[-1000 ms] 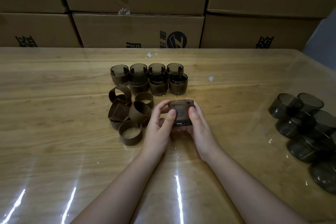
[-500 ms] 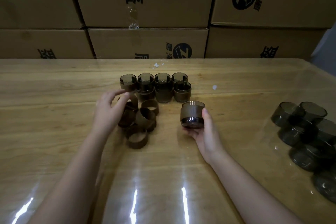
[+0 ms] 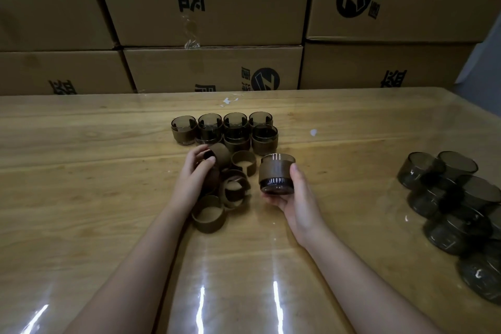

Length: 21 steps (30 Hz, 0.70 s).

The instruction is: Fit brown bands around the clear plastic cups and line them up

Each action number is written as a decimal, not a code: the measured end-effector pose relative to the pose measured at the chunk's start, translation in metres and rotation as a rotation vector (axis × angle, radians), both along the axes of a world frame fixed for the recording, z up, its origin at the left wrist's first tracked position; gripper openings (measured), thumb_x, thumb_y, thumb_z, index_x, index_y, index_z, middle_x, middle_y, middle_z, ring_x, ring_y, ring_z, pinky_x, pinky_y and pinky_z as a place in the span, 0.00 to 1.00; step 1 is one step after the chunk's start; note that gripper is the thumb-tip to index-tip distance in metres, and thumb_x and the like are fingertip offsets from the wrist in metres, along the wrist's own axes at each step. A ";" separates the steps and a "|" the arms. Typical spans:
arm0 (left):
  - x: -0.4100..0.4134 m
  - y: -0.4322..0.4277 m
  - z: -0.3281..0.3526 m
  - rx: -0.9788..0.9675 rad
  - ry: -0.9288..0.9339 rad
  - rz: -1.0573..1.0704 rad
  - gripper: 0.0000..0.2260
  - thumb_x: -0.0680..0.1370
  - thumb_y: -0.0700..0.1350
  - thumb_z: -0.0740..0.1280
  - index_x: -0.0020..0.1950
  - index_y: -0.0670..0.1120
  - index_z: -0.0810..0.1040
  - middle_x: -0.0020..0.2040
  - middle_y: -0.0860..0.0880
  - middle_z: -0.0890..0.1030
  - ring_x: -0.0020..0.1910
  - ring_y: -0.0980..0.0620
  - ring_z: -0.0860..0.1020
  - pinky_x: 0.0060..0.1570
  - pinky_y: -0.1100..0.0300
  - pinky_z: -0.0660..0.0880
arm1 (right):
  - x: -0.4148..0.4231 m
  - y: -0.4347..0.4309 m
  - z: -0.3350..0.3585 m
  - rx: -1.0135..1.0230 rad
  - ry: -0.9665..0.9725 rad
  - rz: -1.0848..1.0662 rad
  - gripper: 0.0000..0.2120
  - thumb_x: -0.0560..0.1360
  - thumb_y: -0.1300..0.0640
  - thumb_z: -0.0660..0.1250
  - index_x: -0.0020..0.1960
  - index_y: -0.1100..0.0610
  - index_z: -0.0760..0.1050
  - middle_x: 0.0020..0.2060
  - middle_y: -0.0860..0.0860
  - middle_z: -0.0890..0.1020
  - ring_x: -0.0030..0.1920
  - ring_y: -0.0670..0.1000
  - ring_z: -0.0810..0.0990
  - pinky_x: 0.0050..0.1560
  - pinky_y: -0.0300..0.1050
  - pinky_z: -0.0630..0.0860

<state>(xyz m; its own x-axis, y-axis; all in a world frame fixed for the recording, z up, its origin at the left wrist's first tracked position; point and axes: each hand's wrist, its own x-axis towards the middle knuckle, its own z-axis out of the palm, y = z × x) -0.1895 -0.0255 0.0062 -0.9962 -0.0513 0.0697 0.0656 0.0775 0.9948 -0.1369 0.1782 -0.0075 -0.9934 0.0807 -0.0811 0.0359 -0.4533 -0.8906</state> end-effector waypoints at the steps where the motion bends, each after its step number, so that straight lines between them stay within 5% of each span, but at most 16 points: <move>1: 0.000 0.006 -0.001 -0.010 0.005 -0.006 0.15 0.80 0.46 0.63 0.67 0.55 0.69 0.63 0.50 0.74 0.59 0.51 0.75 0.57 0.55 0.74 | 0.000 0.000 0.000 0.007 0.007 0.005 0.26 0.72 0.39 0.62 0.63 0.55 0.73 0.52 0.59 0.82 0.45 0.53 0.84 0.38 0.42 0.78; 8: 0.004 0.049 -0.007 -0.035 0.071 0.058 0.12 0.80 0.48 0.62 0.63 0.58 0.68 0.53 0.65 0.73 0.50 0.69 0.73 0.41 0.78 0.69 | 0.003 0.002 0.004 -0.005 0.016 -0.011 0.28 0.70 0.38 0.62 0.62 0.54 0.73 0.49 0.57 0.84 0.40 0.52 0.83 0.36 0.40 0.78; 14: 0.008 0.045 -0.006 -0.200 0.110 0.041 0.21 0.81 0.52 0.59 0.74 0.52 0.64 0.72 0.51 0.68 0.70 0.55 0.66 0.71 0.53 0.63 | 0.004 0.006 0.005 -0.043 0.012 -0.080 0.32 0.68 0.37 0.63 0.65 0.56 0.73 0.51 0.58 0.83 0.43 0.51 0.83 0.39 0.41 0.77; 17: 0.023 0.041 0.007 -0.422 0.385 0.076 0.23 0.77 0.57 0.59 0.71 0.52 0.69 0.71 0.56 0.68 0.70 0.59 0.65 0.70 0.54 0.62 | 0.005 0.006 0.007 -0.036 0.046 -0.091 0.29 0.68 0.38 0.65 0.61 0.56 0.75 0.49 0.56 0.85 0.46 0.51 0.83 0.42 0.41 0.78; 21: 0.039 0.050 0.034 -0.602 0.611 -0.165 0.20 0.76 0.56 0.63 0.67 0.52 0.74 0.62 0.60 0.73 0.63 0.61 0.69 0.64 0.59 0.66 | 0.005 0.005 0.010 -0.019 0.094 -0.087 0.25 0.70 0.38 0.67 0.58 0.55 0.77 0.49 0.53 0.85 0.48 0.51 0.84 0.45 0.43 0.79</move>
